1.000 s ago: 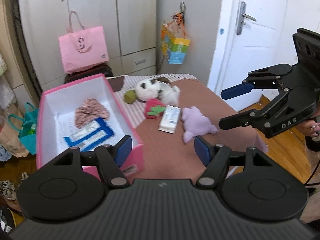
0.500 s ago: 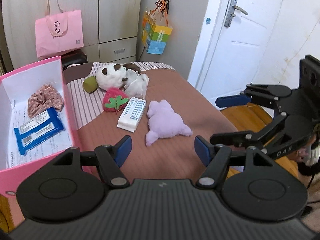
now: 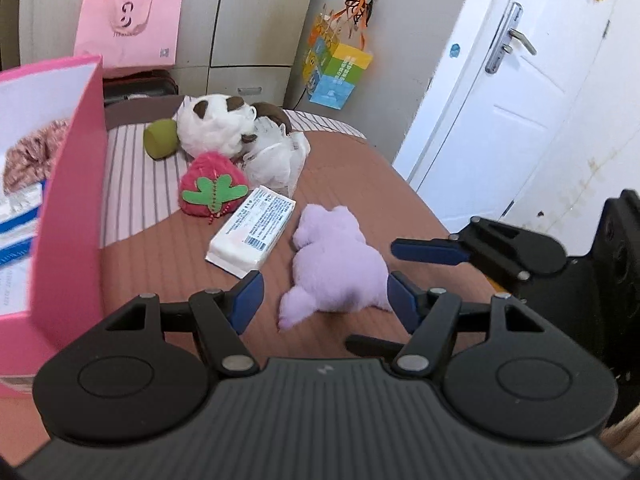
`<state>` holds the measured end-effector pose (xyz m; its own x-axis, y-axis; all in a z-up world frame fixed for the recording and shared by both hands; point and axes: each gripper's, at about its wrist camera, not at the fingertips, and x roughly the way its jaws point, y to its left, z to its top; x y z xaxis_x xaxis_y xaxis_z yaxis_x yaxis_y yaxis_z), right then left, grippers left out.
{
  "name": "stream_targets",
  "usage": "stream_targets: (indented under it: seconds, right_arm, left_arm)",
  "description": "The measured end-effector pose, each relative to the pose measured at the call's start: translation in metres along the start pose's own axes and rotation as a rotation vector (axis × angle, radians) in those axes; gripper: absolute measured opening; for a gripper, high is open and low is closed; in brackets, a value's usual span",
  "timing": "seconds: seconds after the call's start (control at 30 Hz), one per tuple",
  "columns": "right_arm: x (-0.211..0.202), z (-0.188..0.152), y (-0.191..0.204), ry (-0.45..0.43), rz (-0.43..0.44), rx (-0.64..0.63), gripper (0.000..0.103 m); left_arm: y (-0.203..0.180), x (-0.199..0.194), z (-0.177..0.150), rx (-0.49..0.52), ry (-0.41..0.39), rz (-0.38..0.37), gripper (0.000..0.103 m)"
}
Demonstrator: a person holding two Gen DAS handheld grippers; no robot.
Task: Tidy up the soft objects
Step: 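Close the left tool on the lilac plush while the right tool grips its other side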
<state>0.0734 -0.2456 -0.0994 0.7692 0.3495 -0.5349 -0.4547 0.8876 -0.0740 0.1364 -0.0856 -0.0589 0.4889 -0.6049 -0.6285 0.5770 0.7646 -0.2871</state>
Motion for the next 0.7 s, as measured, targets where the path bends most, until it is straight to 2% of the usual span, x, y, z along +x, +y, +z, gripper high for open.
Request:
stream_targets:
  seconds: [0.07, 0.2, 0.4, 0.63, 0.67, 0.7]
  right_arm:
    - [0.009, -0.002, -0.008, 0.000, 0.007, 0.040, 0.084]
    - [0.018, -0.008, -0.020, -0.002, 0.037, 0.104, 0.084]
    - [0.021, -0.011, -0.019, -0.007, 0.039, 0.093, 0.084]
    - [0.029, -0.010, -0.019, 0.017, 0.012, 0.101, 0.084]
    - [0.031, -0.011, -0.019, 0.023, 0.007, 0.106, 0.084]
    - [0.033, -0.011, -0.019, 0.035, 0.002, 0.116, 0.084]
  left_arm:
    - [0.002, 0.007, 0.000, -0.019, -0.003, -0.016, 0.064]
    - [-0.011, 0.014, 0.000, 0.061, -0.046, 0.018, 0.062]
    - [-0.023, 0.034, -0.002, 0.099, -0.054, 0.014, 0.060]
    - [-0.020, 0.049, -0.010, 0.050, -0.049, 0.055, 0.060]
    - [-0.018, 0.050, -0.010, 0.029, -0.045, 0.057, 0.051]
    - [-0.015, 0.050, -0.010, 0.018, -0.044, 0.053, 0.051]
